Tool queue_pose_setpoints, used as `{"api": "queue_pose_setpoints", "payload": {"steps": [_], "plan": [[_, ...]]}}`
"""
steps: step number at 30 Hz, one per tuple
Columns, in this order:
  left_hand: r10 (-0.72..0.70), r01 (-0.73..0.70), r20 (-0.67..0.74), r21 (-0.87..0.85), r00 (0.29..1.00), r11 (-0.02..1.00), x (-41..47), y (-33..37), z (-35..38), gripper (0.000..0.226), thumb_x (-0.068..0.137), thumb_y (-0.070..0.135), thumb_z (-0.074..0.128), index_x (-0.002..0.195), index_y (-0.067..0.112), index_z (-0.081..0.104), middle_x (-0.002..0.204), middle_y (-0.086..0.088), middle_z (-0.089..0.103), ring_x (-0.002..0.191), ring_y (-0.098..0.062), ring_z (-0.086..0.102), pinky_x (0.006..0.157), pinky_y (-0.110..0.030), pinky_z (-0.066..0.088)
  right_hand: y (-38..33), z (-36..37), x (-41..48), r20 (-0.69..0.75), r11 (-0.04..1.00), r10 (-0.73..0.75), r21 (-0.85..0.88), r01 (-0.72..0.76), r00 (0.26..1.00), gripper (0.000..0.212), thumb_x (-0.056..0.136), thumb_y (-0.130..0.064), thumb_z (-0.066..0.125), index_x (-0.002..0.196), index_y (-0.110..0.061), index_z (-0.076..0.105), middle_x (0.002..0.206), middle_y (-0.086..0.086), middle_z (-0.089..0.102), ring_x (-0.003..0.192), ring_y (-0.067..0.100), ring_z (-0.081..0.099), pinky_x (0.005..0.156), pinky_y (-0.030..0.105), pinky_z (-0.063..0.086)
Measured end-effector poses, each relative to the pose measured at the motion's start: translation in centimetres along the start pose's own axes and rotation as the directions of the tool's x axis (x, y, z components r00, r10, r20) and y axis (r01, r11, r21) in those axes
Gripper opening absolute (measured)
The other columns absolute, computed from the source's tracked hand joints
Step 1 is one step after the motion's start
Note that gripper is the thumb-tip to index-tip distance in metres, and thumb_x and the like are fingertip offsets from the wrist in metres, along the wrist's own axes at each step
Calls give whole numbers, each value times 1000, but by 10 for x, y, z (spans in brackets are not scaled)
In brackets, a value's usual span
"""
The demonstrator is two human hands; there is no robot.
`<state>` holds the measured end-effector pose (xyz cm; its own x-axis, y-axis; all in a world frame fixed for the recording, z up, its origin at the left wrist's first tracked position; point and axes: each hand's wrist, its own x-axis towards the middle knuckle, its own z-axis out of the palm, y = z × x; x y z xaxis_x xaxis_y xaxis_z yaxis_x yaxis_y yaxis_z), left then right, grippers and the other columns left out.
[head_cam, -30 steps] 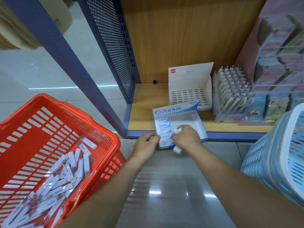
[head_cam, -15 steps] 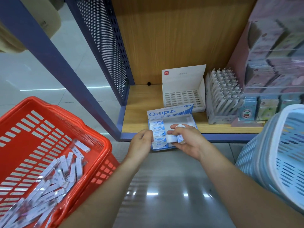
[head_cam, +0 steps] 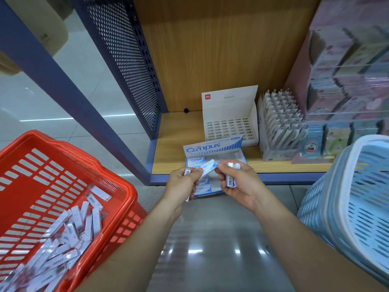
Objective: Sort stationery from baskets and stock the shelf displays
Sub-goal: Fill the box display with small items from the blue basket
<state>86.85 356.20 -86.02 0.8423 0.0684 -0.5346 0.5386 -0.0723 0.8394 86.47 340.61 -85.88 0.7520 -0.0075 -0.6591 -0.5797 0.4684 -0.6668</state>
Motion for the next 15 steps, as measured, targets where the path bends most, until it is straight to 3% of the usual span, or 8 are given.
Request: {"api": "queue_pose_setpoints", "payload": {"steps": [5, 8, 10, 12, 15], "plan": [[31, -33, 33, 79, 999, 996, 4, 0, 6, 23, 91, 24, 67, 71, 15, 60, 61, 0, 51, 48, -12, 38, 44, -21, 32, 6, 5, 8, -57, 999, -47, -5, 47, 997, 20, 82, 0, 73, 92, -13, 62, 71, 5, 66, 62, 14, 63, 59, 25, 51], [192, -156, -120, 263, 974, 952, 17, -6, 0, 17, 86, 28, 70, 73, 19, 65, 65, 5, 60, 61, -15, 53, 59, -28, 45, 7, 7, 18, -202, 992, -123, 14, 129, 972, 20, 84, 2, 70, 91, -12, 58, 77, 9, 66, 62, 17, 64, 60, 24, 54], [283, -162, -160, 522, 946, 837, 24, -11, -8, 5, 86, 28, 68, 91, 28, 68, 89, 4, 67, 81, -17, 62, 74, -30, 49, 6, 7, 29, -330, 981, -168, 33, 189, 929, 19, 85, 3, 69, 93, -10, 58, 83, 12, 65, 65, 19, 63, 55, 21, 54], [287, -148, -89, 695, 954, 704, 31, -16, -11, 30, 89, 30, 64, 119, 33, 64, 111, -1, 60, 98, -20, 61, 83, -29, 48, 7, 8, 42, -401, 972, -225, -34, 230, 888, 18, 85, 2, 69, 95, -9, 59, 87, 13, 66, 66, 20, 64, 54, 22, 54], [246, -142, -10, 794, 969, 591, 38, -16, -8, 47, 93, 34, 58, 139, 37, 49, 122, -3, 55, 112, -22, 56, 90, -32, 48, 11, 12, 62, -440, 938, -327, -258, 231, 836, 17, 82, -6, 74, 87, -16, 61, 88, 8, 70, 76, 22, 70, 71, 38, 60]]}}
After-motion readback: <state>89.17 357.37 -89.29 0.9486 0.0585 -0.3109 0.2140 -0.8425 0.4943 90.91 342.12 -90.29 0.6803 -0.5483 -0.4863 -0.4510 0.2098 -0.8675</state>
